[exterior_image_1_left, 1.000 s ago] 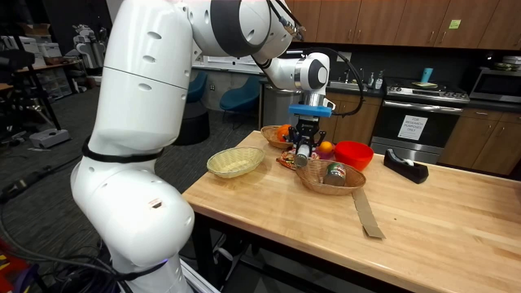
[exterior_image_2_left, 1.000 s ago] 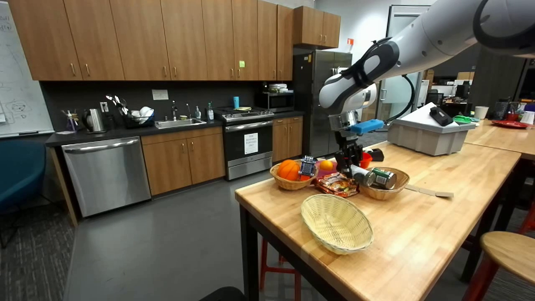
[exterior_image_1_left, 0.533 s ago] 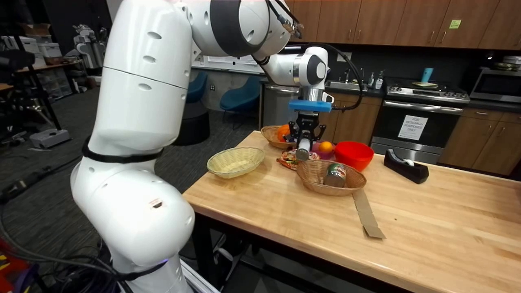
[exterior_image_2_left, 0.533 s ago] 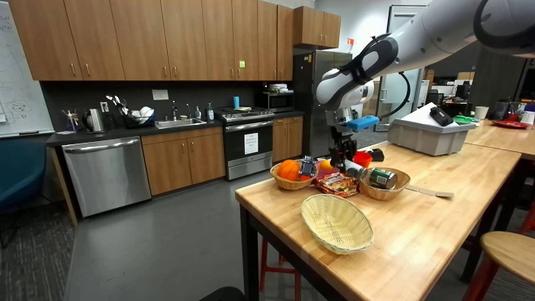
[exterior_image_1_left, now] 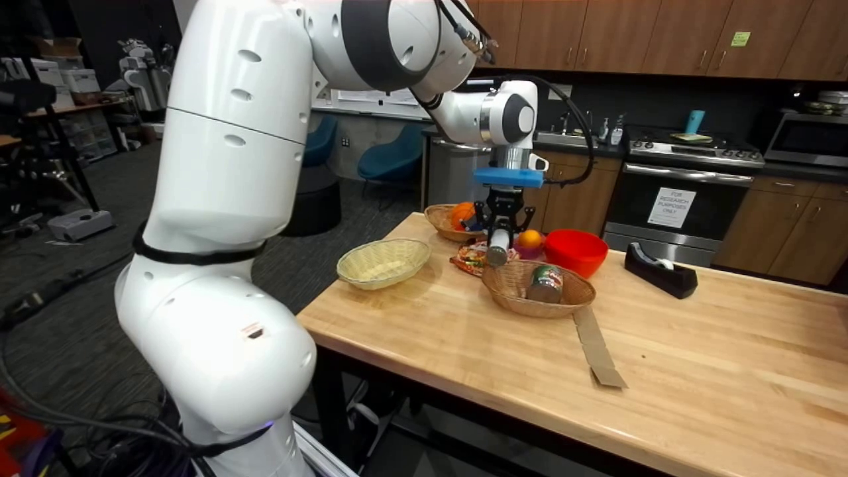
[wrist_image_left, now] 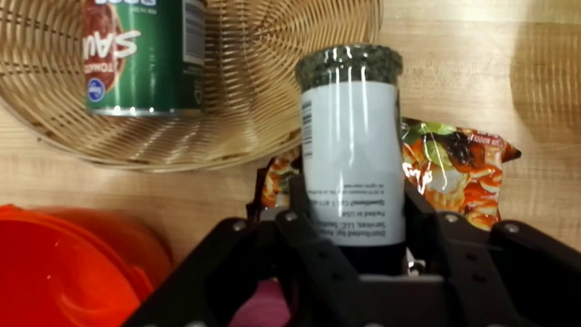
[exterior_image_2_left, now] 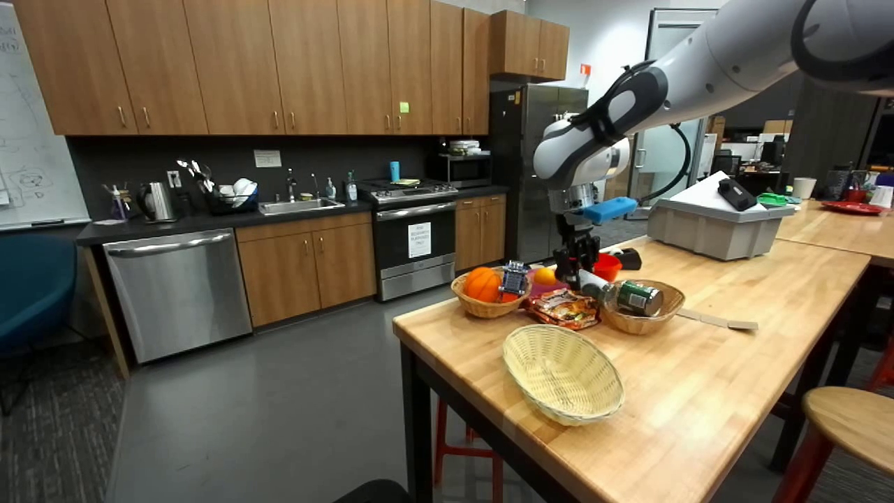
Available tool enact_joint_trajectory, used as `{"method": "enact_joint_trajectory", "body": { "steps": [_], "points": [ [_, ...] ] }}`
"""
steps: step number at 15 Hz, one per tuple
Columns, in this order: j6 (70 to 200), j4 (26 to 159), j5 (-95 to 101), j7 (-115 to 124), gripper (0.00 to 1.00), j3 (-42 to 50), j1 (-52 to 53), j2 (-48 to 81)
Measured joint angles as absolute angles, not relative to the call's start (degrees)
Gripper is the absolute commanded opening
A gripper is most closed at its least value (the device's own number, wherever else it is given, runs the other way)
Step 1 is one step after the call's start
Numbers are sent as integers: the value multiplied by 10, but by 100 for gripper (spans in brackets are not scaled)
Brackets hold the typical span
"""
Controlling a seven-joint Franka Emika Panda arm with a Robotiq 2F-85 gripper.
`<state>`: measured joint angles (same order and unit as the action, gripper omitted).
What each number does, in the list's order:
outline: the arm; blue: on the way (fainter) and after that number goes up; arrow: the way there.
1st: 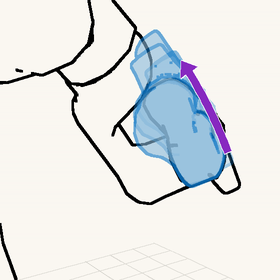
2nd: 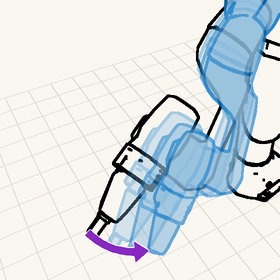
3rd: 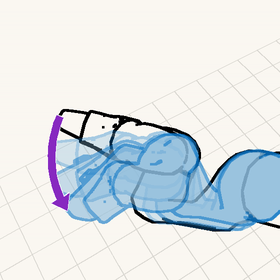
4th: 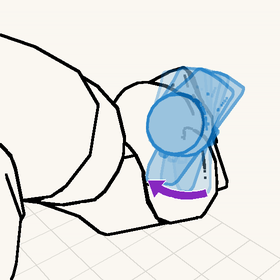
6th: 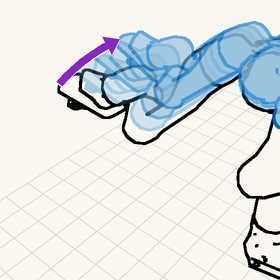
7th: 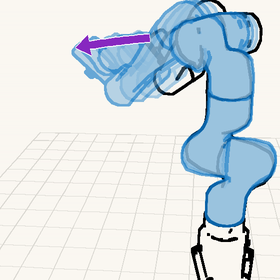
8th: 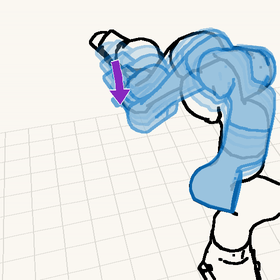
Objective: Remove the container from the basket on the right and put it on the orange packet
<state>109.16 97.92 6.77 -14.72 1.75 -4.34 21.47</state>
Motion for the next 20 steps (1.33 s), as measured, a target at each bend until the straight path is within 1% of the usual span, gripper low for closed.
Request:
{"method": "enact_joint_trajectory", "body": {
  "steps": [5, 11, 20],
  "points": [
    [1093, 1020, 104, -136, 24, 17, -34, 215],
    [1111, 1011, 119, -128, 24, 12, -26, 211],
    [1150, 992, 118, -128, 24, 2, -22, 140]
  ]
}}
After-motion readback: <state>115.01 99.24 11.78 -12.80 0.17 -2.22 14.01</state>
